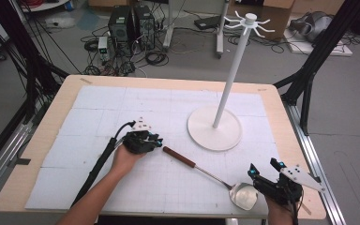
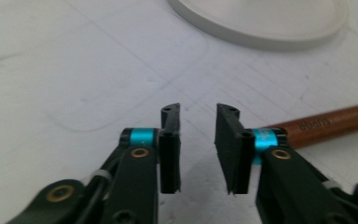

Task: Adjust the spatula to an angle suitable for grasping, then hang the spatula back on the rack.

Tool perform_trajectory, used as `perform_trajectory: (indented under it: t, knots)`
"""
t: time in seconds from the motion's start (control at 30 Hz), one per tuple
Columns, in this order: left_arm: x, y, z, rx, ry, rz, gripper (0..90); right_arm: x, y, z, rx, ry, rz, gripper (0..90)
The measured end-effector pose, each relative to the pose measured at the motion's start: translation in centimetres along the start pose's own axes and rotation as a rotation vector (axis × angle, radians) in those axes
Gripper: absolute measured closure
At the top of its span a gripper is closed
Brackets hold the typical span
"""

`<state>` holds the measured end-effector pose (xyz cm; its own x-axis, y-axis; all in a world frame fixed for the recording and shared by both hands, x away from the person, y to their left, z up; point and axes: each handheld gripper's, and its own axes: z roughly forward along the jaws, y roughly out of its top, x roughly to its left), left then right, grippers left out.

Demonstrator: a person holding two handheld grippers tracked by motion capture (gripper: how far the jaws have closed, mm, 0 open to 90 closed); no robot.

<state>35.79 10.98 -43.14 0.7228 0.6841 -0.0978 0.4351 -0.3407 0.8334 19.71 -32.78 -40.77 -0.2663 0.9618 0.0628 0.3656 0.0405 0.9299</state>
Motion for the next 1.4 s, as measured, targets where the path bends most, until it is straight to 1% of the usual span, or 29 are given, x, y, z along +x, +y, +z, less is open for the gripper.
perform_trajectory:
  t: [0.03, 0.1, 0.13, 0.17, 0.2, 0.27, 0.3, 0.33, 0.37, 0.43, 0.47, 0.5, 0.53, 0.6, 0.63, 0.67, 0.73, 0.8, 0.9, 0.93, 0.97, 1.0, 1.03, 1.07, 1.13, 1.27, 1.3, 1.37, 1.4]
  knots:
    - [0.2, 0.0, -0.8, -0.046, 0.015, -0.023, 59.6, 0.0, 0.0, 0.0, 0.0, 0.01, -0.002, 20.8]
    - [0.7, -0.2, -2.4, -0.115, 0.015, -0.05, 51.3, 0.0, 0.0, 0.1, 0.005, 0.016, -0.008, 18.5]
    - [0.9, -0.3, -3.2, -0.148, 0.024, -0.056, 46.5, 0.1, 0.1, 0.2, 0.007, 0.019, -0.012, 16.2]
    - [1.1, -0.6, -4.2, -0.193, 0.031, -0.062, 41.9, 0.1, 0.2, 0.3, 0.014, 0.028, -0.023, 15.1]
    - [1.2, -0.8, -5.0, -0.225, 0.039, -0.066, 38.5, 0.3, 0.3, 0.4, 0.027, 0.024, -0.04, 15.1]
    - [1.3, -1.2, -6.2, -0.249, 0.07, -0.06, 29.2, 0.4, 0.5, 0.5, 0.04, 0.03, -0.052, 15.1]
    - [1.3, -1.4, -6.9, -0.264, 0.082, -0.052, 24.8, 0.4, 0.5, 0.5, 0.046, 0.04, -0.052, 15.2]
    - [1.3, -1.8, -7.6, -0.285, 0.081, -0.044, 22.6, 0.4, 0.5, 0.6, 0.05, 0.044, -0.048, 15.3]
    - [1.4, -2.2, -8.2, -0.303, 0.077, -0.04, 22.2, 0.4, 0.5, 0.7, 0.049, 0.05, -0.039, 15.9]
    - [1.3, -3.2, -9.4, -0.318, 0.072, -0.036, 20.6, 0.3, 0.5, 0.7, 0.054, 0.062, -0.034, 19.3]
    - [1.3, -3.7, -10.0, -0.323, 0.07, -0.029, 19.2, 0.4, 0.4, 0.8, 0.056, 0.076, -0.035, 21.7]
    - [1.3, -4.2, -10.7, -0.323, 0.076, -0.026, 18.9, 0.4, 0.4, 0.8, 0.062, 0.086, -0.041, 22.3]
    - [1.3, -4.7, -11.2, -0.328, 0.082, -0.031, 18.8, 0.5, 0.3, 0.9, 0.064, 0.091, -0.045, 22.3]
    - [1.5, -5.7, -12.2, -0.336, 0.07, -0.054, 18.7, 0.6, 0.3, 0.9, 0.071, 0.113, -0.041, 22.3]
    - [1.5, -5.7, -12.2, -0.336, 0.07, -0.054, 18.8, 0.7, 0.3, 0.9, 0.068, 0.123, -0.041, 22.3]
    - [1.6, -6.7, -12.9, -0.333, 0.065, -0.065, 19.1, 0.7, 0.2, 0.9, 0.067, 0.132, -0.037, 22.5]
    - [1.7, -7.6, -13.4, -0.326, 0.064, -0.064, 19.9, 0.8, 0.2, 1.0, 0.062, 0.144, -0.042, 23.9]
    - [1.6, -8.5, -13.8, -0.333, 0.077, -0.079, 20.2, 1.0, 0.2, 1.1, 0.06, 0.146, -0.038, 23.9]
    - [1.7, -8.5, -14.3, -0.346, 0.085, -0.081, 20.3, 1.1, 0.4, 1.2, 0.04, 0.146, -0.047, 23.9]
    - [1.7, -8.5, -14.6, -0.361, 0.088, -0.092, 20.7, 1.2, 0.4, 1.2, 0.036, 0.145, -0.041, 24.0]
    - [1.8, -8.5, -14.8, -0.37, 0.089, -0.103, 21.6, 1.2, 0.5, 1.3, 0.028, 0.146, -0.047, 24.1]
    - [1.8, -8.6, -14.8, -0.378, 0.092, -0.113, 22.2, 1.3, 0.5, 1.2, 0.032, 0.152, -0.037, 24.3]
    - [1.8, -8.7, -15.0, -0.381, 0.098, -0.114, 22.2, 1.3, 0.5, 1.3, 0.03, 0.155, -0.041, 24.8]
    - [1.9, -8.8, -15.1, -0.381, 0.108, -0.11, 22.1, 1.2, 0.4, 1.4, 0.027, 0.158, -0.046, 25.1]
    - [1.9, -8.9, -15.2, -0.386, 0.112, -0.117, 22.0, 1.3, 0.3, 1.4, 0.035, 0.165, -0.044, 25.3]
    - [2.1, -8.9, -15.2, -0.378, 0.11, -0.116, 22.0, 1.3, 0.4, 1.6, 0.032, 0.171, -0.042, 25.5]
    - [2.1, -9.0, -15.1, -0.37, 0.105, -0.113, 22.0, 1.3, 0.4, 1.6, 0.032, 0.176, -0.045, 26.0]
    - [2.1, -9.0, -15.0, -0.367, 0.103, -0.104, 22.0, 1.5, 0.5, 1.6, 0.029, 0.181, -0.05, 26.4]
    - [2.1, -9.0, -15.0, -0.368, 0.1, -0.105, 22.0, 1.6, 0.5, 1.5, 0.03, 0.184, -0.059, 26.4]
